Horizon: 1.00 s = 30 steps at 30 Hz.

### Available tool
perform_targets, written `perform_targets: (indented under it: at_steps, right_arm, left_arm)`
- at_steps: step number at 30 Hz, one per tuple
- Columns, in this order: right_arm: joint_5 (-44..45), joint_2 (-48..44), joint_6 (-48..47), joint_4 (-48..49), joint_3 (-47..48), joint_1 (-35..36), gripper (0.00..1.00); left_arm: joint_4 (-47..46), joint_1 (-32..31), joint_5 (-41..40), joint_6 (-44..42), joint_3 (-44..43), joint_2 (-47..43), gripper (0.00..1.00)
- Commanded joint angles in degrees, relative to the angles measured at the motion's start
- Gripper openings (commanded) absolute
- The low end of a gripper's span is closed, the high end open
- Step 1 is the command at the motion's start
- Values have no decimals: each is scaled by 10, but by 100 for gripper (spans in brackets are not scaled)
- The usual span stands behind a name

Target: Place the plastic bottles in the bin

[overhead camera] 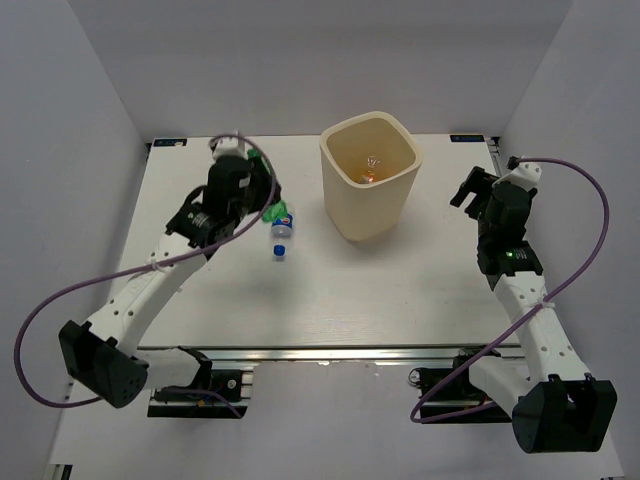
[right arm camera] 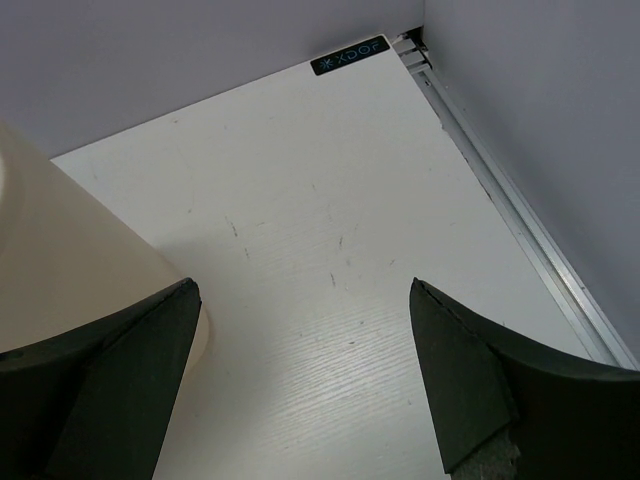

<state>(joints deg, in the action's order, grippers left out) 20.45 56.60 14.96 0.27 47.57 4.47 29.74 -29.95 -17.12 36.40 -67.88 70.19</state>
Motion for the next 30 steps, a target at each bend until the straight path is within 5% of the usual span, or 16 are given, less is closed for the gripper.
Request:
perform_targets:
  at_steps: [1,7,14,17,18,23,27,30]
  right_arm:
    - [-8,-6,-34,31,-6,-7,89]
    - [-5,-3,-51,27,-12,-20,89]
    - [-17,9,-58,41,-20,-29,89]
    - [-23,21,-59,37,-14,-32,89]
    - [-23,25,-59,36,-12,-32,89]
    - [-34,31,-56,33,-7,-34,89]
    - [-37,35,-51,39,-12,-37,89]
    - [-33,44,-45,39,-11,-38,89]
  left_arm:
    - [-99,-1,50,-55,-131,67,34]
    - [-159,-4,246,-74,-380,274,37]
    - [-144,-19,324,-76,-583,432,46]
    - [-150,-22,367,-73,-622,468,74]
    - [-147,-21,372,-77,-624,471,98]
    - [-72,-21,295,-141,-622,440,98]
    - [-50,-16,108,-184,-532,351,98]
    - [-87,12,62,-172,-393,270,98]
